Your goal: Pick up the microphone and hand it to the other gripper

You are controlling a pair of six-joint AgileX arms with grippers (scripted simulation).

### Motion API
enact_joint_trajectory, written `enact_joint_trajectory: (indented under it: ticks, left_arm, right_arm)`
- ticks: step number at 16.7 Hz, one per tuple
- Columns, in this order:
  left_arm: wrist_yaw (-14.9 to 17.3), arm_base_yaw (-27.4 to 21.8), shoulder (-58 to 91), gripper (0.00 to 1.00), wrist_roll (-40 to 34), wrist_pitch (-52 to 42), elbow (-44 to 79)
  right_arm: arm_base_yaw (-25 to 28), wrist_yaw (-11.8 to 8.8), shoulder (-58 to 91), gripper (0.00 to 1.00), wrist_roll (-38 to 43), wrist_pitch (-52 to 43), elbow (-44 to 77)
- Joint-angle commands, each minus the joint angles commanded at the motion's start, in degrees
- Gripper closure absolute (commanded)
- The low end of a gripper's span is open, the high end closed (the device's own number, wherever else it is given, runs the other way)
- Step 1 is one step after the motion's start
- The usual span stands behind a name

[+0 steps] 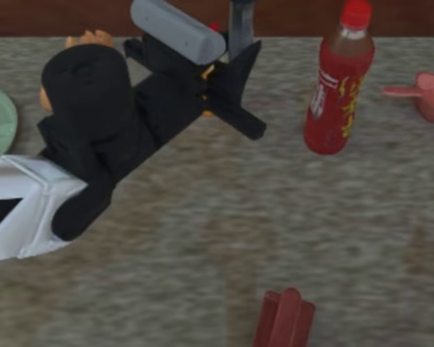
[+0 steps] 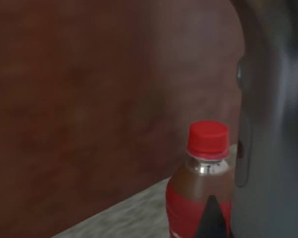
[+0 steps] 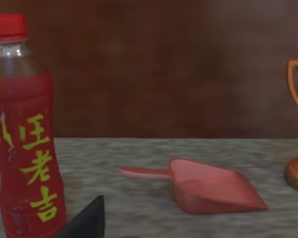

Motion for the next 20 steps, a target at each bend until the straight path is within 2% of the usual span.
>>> enact_joint_trajectory:
  ticks: [4, 7, 20]
  left_arm:
    - [0.0, 0.0, 0.0, 1.0, 0.0, 0.0, 0.0]
    - [0.0, 0.0, 0.0, 1.0, 0.0, 0.0, 0.0]
    - [0.0, 0.0, 0.0, 1.0, 0.0, 0.0, 0.0]
  right_arm:
    - [0.59, -0.1, 0.75, 0.0, 0.0, 0.43, 0.47]
    - [4.39, -0.61, 6.34, 0.0, 0.08, 3.37, 3.71]
    - [32.89, -3.62, 60.93, 0.0, 1.74, 30.06, 32.69]
